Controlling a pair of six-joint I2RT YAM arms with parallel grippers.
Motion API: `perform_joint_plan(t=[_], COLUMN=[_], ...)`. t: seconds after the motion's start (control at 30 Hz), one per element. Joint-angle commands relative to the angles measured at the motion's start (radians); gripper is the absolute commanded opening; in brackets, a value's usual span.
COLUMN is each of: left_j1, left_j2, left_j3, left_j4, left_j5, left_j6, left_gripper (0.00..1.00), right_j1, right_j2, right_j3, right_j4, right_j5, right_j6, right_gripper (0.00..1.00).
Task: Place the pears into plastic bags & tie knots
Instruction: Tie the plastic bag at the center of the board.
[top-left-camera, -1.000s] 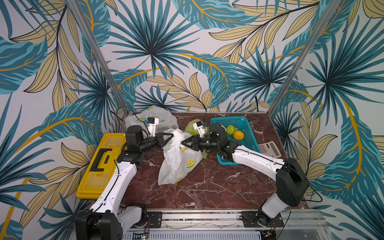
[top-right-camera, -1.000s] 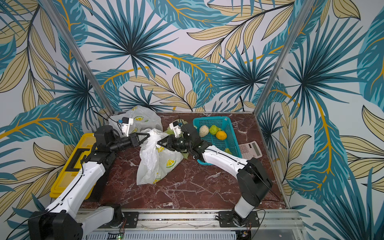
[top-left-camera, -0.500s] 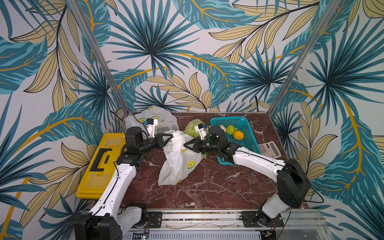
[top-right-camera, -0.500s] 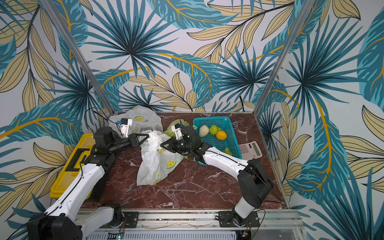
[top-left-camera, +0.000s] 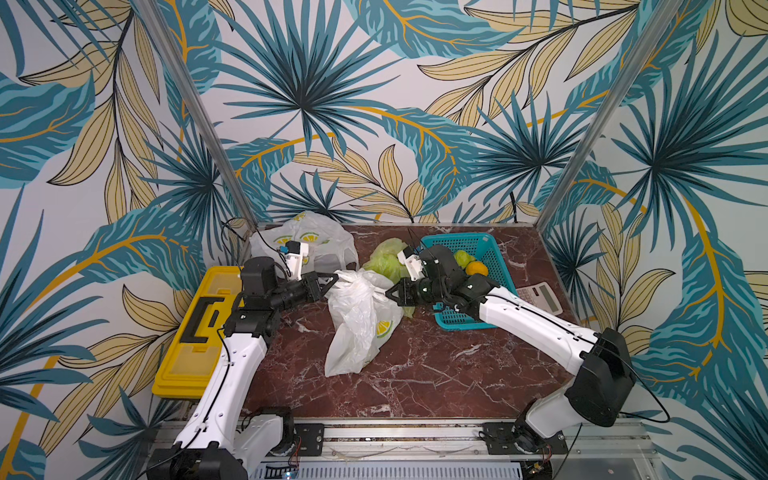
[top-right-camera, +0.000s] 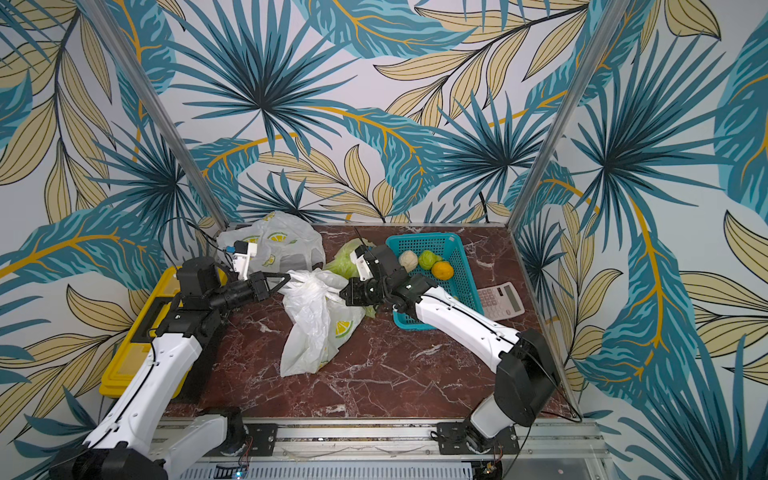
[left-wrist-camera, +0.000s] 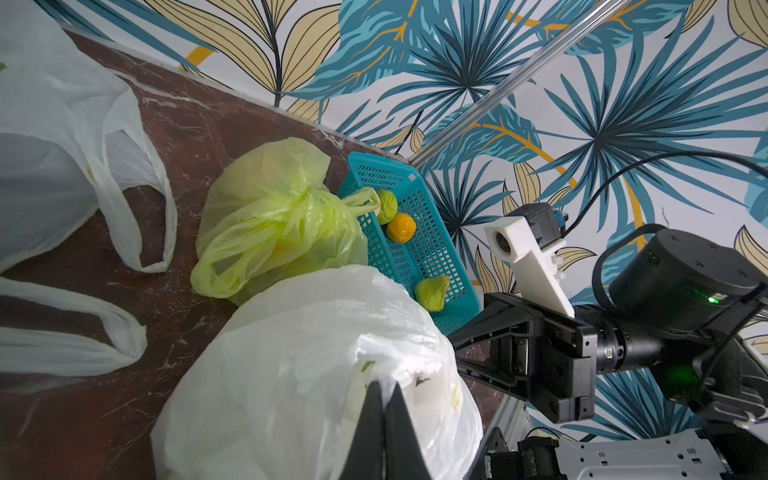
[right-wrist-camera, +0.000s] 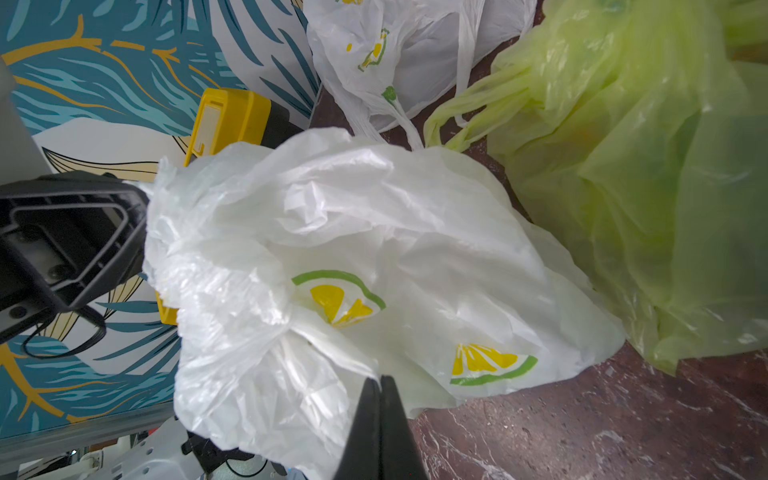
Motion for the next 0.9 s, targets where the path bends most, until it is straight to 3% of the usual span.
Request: perform_joint_plan(t=[0.0, 0.1, 0.17, 0.33, 0.4, 0.5, 0.6, 0.87], left_j1=[0.017, 0.018, 0.015, -0.044, -0.062, -0.079, -0.093, -0.098], left_j2=[-0.009, -0.031, -0.01, -0.002, -0.001, 0.0, 0.005, 0.002], left_j3=[0.025, 0.014, 0.025, 0.034, 0.036, 0.038, 0.047, 0.049], left_j4=[-0.006, -0.005, -0.005, 0.005, 0.005, 0.005, 0.005, 0.005], left_j5=[0.004, -0.025, 0.018, -0.012, -0.019, -0.022, -0.024, -0.032], left_j6=[0.033, 0.03, 0.011, 0.0, 0.005, 0.011, 0.014, 0.017], left_gripper=[0.0, 0.0, 0.0, 0.0, 0.0, 0.0, 0.0, 0.0], right_j1=[-0.005, -0.005, -0.006, -0.006, -0.011, -0.011, -0.012, 0.002], right_j2=[-0.009, 0.001, -0.003, 0.02, 0.002, -0.02, -0.013, 0.04], right_j3=[-0.035, -0.011, -0.04, -0.114, -0.085, 0.002, 0.043, 0.035], right_j4=[0.02, -0.048, 0.034, 0.343, 0.284, 0.119, 0.097, 0.221], right_j5=[-0.043, -0.003, -0.04, -0.17, -0.138, -0.094, -0.108, -0.163], right_j6=[0.051, 0.036, 0.087, 0.295, 0.246, 0.114, 0.103, 0.228], right_gripper=[0.0, 0.0, 0.0, 0.38, 0.54, 0.68, 0.7, 0.76])
